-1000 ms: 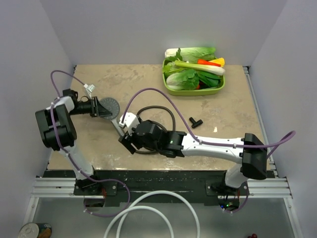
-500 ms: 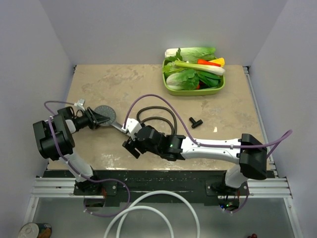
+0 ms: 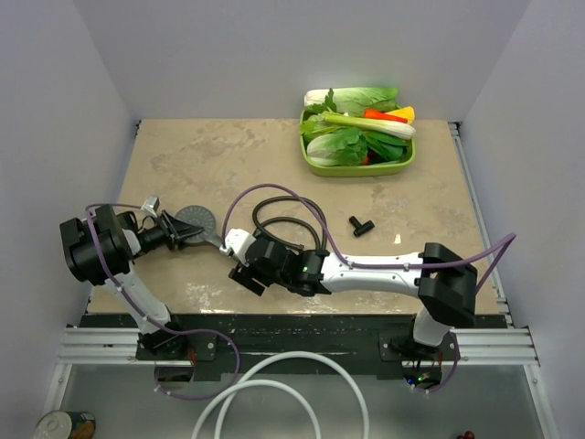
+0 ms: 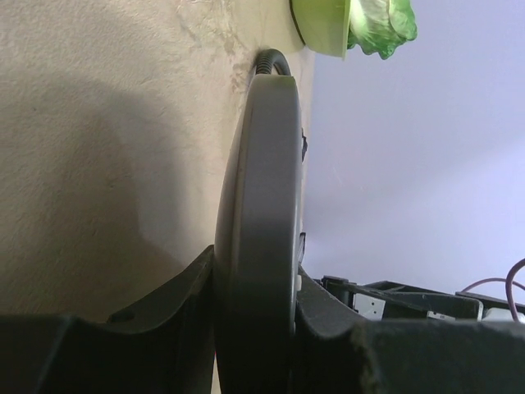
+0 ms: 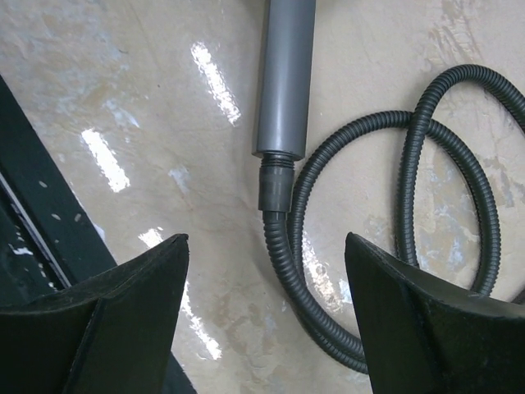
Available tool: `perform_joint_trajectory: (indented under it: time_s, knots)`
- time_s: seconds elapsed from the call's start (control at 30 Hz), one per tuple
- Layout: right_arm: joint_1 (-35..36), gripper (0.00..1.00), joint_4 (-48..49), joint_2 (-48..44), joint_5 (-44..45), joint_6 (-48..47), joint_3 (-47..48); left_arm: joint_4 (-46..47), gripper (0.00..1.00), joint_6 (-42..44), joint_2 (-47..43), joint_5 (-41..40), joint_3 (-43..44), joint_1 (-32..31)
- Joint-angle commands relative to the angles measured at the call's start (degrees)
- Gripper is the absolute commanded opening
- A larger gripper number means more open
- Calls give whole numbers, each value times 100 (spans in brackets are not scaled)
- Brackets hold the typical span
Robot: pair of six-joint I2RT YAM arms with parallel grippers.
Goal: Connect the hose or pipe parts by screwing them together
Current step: Install the bathroom fixture on the pipeline.
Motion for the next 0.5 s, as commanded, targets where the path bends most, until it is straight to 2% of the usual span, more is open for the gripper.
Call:
perform_joint_trajectory:
  time_s: [0.0, 0.47]
  knots:
    - [-33, 79, -185, 232, -56, -516, 400, 17, 0, 129, 86, 474, -48, 100]
    - [-51, 73, -36, 1199, 339, -1255, 928, -141, 0, 199, 25, 369, -48, 109]
